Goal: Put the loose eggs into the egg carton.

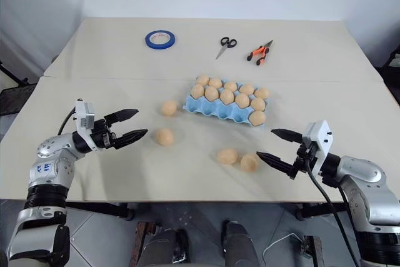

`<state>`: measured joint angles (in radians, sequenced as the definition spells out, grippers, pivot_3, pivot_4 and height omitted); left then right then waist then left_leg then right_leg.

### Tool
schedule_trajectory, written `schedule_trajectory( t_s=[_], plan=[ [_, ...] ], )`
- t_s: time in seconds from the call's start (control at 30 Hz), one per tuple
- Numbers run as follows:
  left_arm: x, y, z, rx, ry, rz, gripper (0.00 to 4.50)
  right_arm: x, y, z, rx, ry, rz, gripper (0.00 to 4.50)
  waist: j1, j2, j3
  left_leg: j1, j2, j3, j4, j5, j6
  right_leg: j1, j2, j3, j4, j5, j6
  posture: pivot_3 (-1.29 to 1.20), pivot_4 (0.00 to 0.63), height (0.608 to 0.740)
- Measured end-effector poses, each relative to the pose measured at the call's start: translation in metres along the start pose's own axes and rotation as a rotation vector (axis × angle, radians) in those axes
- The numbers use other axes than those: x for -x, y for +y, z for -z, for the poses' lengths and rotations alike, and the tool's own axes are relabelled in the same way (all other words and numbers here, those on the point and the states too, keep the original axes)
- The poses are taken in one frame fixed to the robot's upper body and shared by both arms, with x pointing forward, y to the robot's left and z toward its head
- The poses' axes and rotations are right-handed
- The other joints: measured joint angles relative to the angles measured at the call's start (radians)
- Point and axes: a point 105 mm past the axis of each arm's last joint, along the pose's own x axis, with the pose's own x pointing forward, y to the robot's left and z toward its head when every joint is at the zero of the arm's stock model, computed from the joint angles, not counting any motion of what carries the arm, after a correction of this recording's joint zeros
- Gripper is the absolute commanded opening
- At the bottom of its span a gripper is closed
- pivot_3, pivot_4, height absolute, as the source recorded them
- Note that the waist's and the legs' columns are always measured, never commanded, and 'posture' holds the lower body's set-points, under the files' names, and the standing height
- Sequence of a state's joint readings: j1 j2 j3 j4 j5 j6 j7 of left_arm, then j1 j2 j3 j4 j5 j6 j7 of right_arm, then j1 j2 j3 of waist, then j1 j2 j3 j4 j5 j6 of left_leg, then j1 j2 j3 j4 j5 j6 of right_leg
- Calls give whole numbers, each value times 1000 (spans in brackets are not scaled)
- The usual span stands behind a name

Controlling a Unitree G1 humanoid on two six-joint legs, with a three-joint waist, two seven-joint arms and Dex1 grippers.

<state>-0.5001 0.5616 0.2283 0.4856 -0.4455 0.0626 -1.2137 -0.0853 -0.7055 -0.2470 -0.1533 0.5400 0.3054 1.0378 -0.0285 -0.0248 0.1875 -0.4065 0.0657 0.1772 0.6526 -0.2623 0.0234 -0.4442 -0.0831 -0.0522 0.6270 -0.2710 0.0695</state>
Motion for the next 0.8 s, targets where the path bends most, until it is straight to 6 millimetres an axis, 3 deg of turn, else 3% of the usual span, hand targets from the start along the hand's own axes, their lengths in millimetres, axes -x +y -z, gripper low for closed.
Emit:
schedule_trajectory(
  t_s=[0.33,0.53,0.8],
  plan=[
    [-2,5,-2,29,17,-17,4484,5,-10,-7,6,-23,70,4500,0,0,0,0,0,0,0,0,0,0,0,0,0,0,0,0,150,740],
    [-3,1,-5,8,8,13,4484,7,-10,-27,5,-62,126,4500,1,0,0,0,0,0,0,0,0,0,-1,0,0,0,0,0,150,740],
    [-8,-8,-11,-14,-1,102,4484,20,24,-18,-65,24,190,4500,4,-1,-1,0,-1,-1,-1,0,0,1,-2,-1,-1,0,0,0,150,740]
  ],
)
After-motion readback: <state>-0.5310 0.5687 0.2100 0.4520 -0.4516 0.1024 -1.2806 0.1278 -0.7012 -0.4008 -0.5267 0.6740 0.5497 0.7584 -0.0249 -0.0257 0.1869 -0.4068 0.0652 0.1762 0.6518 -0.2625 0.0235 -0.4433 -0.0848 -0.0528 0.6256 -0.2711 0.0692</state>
